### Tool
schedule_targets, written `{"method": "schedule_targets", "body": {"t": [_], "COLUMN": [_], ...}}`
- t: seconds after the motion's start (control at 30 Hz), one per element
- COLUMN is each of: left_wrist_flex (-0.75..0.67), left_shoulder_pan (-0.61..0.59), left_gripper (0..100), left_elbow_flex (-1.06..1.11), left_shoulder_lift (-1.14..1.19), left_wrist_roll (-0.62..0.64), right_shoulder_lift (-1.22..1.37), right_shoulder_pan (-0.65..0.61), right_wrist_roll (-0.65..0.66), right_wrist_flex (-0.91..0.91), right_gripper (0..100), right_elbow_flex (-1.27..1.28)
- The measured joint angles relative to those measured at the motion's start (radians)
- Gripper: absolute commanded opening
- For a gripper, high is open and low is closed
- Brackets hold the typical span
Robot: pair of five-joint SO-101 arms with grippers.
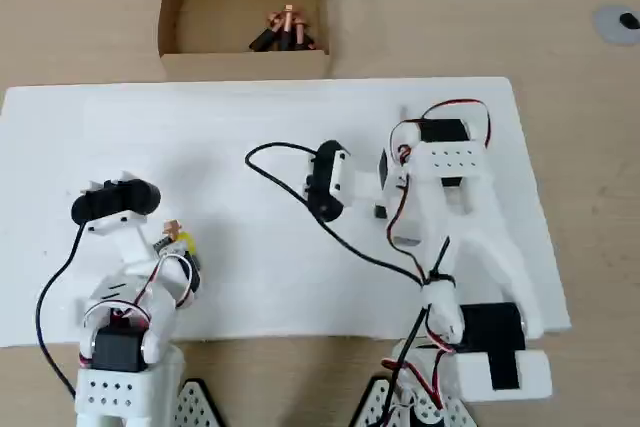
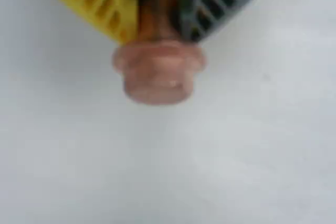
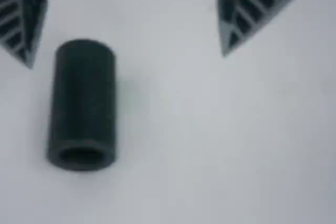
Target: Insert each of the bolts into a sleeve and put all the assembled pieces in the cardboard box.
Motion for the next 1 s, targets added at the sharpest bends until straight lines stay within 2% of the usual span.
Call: {"method": "schedule_targets", "body": {"t": [0.2, 0.73, 1.0], "left_wrist_flex": [0.0, 0.0, 0.0], "left_shoulder_pan": [0.0, 0.0, 0.0], "left_gripper": [1, 1, 1], "left_elbow_flex": [0.0, 0.0, 0.0], "left_shoulder_lift": [0.0, 0.0, 0.0], "left_wrist_roll": [0.0, 0.0, 0.0], "right_shoulder_lift": [0.009, 0.253, 0.264], "right_shoulder_pan": [0.0, 0.0, 0.002], "right_wrist_roll": [0.0, 0.0, 0.0], "right_wrist_flex": [-0.043, -0.106, -0.114], "right_gripper": [26.4, 25.6, 2.3], "right_elbow_flex": [0.0, -0.107, -0.147]}}
